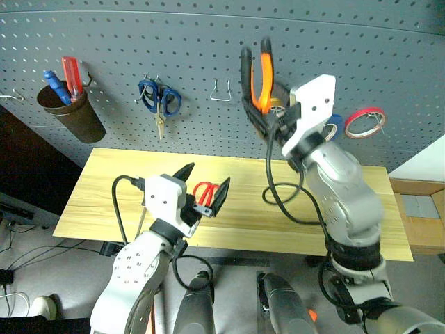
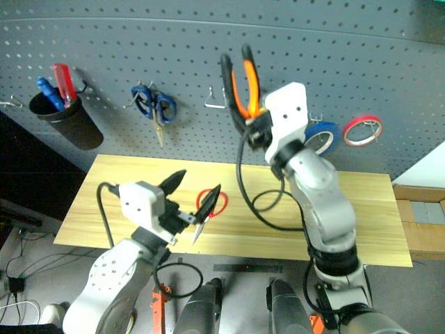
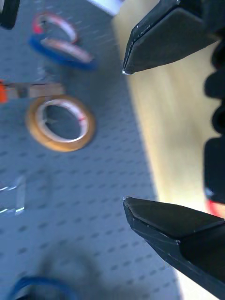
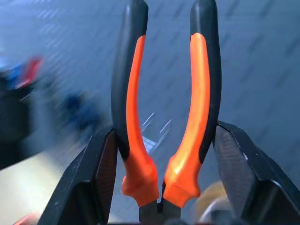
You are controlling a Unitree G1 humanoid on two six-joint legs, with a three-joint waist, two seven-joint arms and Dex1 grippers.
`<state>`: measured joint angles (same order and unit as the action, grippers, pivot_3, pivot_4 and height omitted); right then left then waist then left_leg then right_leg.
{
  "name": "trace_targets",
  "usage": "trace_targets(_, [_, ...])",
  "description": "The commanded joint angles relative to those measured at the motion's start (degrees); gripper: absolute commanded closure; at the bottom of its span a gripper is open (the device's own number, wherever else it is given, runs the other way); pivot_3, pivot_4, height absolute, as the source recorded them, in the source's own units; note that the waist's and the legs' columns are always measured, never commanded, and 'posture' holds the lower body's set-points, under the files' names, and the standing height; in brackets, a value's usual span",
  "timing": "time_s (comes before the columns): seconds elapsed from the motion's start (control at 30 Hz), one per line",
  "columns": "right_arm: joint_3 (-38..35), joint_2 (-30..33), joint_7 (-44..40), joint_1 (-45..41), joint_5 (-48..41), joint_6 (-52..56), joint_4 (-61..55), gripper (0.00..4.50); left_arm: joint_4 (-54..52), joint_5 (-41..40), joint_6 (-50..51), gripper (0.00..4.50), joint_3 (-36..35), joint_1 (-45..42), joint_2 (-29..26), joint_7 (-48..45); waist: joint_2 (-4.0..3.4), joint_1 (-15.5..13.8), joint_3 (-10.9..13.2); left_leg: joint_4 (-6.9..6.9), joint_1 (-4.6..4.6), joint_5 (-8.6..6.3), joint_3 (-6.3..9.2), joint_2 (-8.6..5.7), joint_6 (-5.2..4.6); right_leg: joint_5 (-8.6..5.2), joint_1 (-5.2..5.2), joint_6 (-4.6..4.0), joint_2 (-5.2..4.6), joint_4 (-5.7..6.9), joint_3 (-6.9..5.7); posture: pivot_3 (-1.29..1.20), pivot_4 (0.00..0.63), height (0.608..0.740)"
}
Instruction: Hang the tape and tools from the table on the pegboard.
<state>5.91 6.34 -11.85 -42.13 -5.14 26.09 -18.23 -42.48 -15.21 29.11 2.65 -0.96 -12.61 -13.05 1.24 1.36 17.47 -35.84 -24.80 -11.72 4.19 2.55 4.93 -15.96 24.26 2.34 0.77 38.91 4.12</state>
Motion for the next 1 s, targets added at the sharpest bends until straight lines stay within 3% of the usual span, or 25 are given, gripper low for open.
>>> trace_targets(0.03, [0.23,-2.81,5.46,-6.75,5.08,-14.51,10.51,1.98,7.55,-0.57,-1.61,0.00,-1.46,-6.03,1.60,0.40,0.01,0.05,0.01,0.00,0.00,0.00,0.01,0.01,0.00,0.04,0.00,-0.06,0.01,0.02,-0.01,0.08,0.284,0.740])
trace_targets(0.37, [-0.55,-7.75,11.12,-15.57,8.85,-32.88,28.68,1.98,17.80,0.88,-6.68,0.00,-3.07,-12.49,2.23,-0.10,0.14,0.03,0.07,0.14,-0.05,-0.01,-0.01,0.02,0.01,0.15,0.06,-0.26,-0.07,0.04,-0.06,0.09,0.287,0.740])
trace_targets(0.77, [1.09,-14.02,12.86,-15.54,9.16,-36.86,32.49,1.98,20.71,0.76,-8.92,0.00,-4.74,-12.74,0.84,-1.27,0.14,0.03,0.08,0.06,-0.06,-0.01,0.01,0.02,0.02,0.15,0.08,-0.28,-0.08,0.13,-0.08,0.10,0.292,0.740])
trace_targets(1.0, [1.28,-15.27,13.97,-17.65,10.19,-44.59,45.98,1.98,21.45,0.73,-9.00,0.00,-4.72,-12.38,0.96,-1.80,0.14,-0.09,0.09,0.06,-0.06,-0.01,0.02,0.02,0.02,0.16,0.07,-0.28,-0.08,0.13,-0.09,0.11,0.297,0.740])
